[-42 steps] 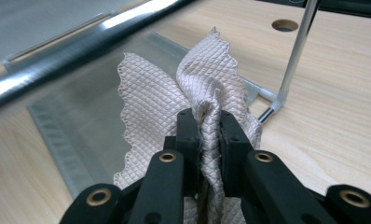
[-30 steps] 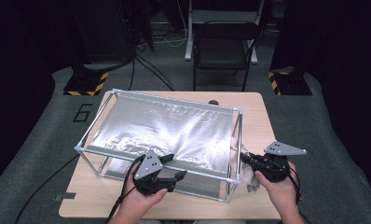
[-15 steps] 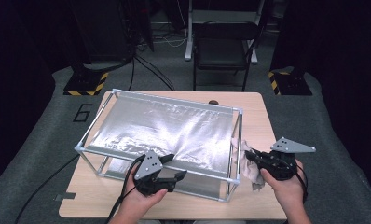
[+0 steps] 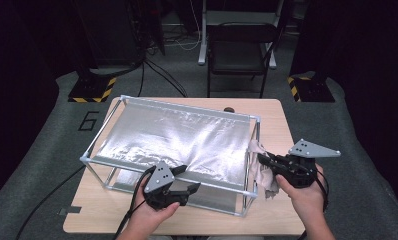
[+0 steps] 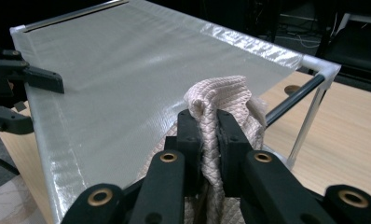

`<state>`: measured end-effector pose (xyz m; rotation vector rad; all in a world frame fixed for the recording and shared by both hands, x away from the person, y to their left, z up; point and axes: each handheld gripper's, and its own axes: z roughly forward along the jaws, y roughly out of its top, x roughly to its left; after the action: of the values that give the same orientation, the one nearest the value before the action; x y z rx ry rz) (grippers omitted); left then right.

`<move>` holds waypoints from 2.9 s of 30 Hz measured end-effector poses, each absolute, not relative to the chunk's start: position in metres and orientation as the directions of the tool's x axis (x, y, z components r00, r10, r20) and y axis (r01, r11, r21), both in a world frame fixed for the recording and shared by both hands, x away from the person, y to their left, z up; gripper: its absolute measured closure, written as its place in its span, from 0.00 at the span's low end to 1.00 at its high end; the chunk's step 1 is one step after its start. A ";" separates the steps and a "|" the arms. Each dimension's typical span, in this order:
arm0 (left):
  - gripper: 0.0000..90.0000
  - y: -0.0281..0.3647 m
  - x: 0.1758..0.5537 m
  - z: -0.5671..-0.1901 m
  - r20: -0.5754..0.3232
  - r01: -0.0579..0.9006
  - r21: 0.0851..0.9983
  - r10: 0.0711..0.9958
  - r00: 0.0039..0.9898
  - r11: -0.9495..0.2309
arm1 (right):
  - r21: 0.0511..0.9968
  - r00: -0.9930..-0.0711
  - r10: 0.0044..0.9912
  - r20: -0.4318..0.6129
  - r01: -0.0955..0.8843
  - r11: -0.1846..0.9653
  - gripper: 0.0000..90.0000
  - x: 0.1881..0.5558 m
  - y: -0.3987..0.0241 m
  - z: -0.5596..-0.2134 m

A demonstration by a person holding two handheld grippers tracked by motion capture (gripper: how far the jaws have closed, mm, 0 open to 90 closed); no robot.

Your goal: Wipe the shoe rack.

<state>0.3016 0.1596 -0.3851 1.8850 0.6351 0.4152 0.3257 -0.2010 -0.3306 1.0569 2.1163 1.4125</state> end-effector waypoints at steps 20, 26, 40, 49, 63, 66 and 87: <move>0.37 0.160 0.301 -0.385 -0.002 0.234 0.922 0.598 0.801 -0.310 | 0.873 -0.609 0.792 0.040 0.407 0.268 0.81 0.330 -0.188 -0.350; 0.37 0.160 0.301 -0.385 0.000 0.232 0.922 0.599 0.801 -0.311 | 0.864 -0.582 0.813 0.011 0.415 0.285 0.77 0.334 -0.187 -0.354; 0.37 0.159 0.301 -0.386 0.017 0.221 0.921 0.602 0.798 -0.320 | 0.859 -0.509 0.861 0.005 0.443 0.257 0.70 0.368 -0.183 -0.357; 0.37 0.158 0.301 -0.386 0.015 0.222 0.922 0.603 0.798 -0.318 | 0.854 -0.475 0.880 -0.016 0.451 0.260 0.69 0.389 -0.180 -0.357; 0.37 0.158 0.301 -0.386 0.021 0.221 0.921 0.606 0.795 -0.321 | 0.865 -0.502 0.865 -0.027 0.422 0.272 0.67 0.357 -0.176 -0.360; 0.37 0.158 0.301 -0.386 0.021 0.221 0.920 0.604 0.797 -0.324 | 0.861 -0.520 0.854 -0.014 0.429 0.275 0.67 0.342 -0.176 -0.359; 0.38 0.158 0.301 -0.386 0.034 0.212 0.920 0.607 0.794 -0.330 | 0.854 -0.515 0.857 -0.031 0.431 0.290 0.67 0.361 -0.177 -0.358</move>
<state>0.3009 0.1576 -0.3863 1.9021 0.6193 0.4570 0.3607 -0.1768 -0.3582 1.1479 2.0720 1.1417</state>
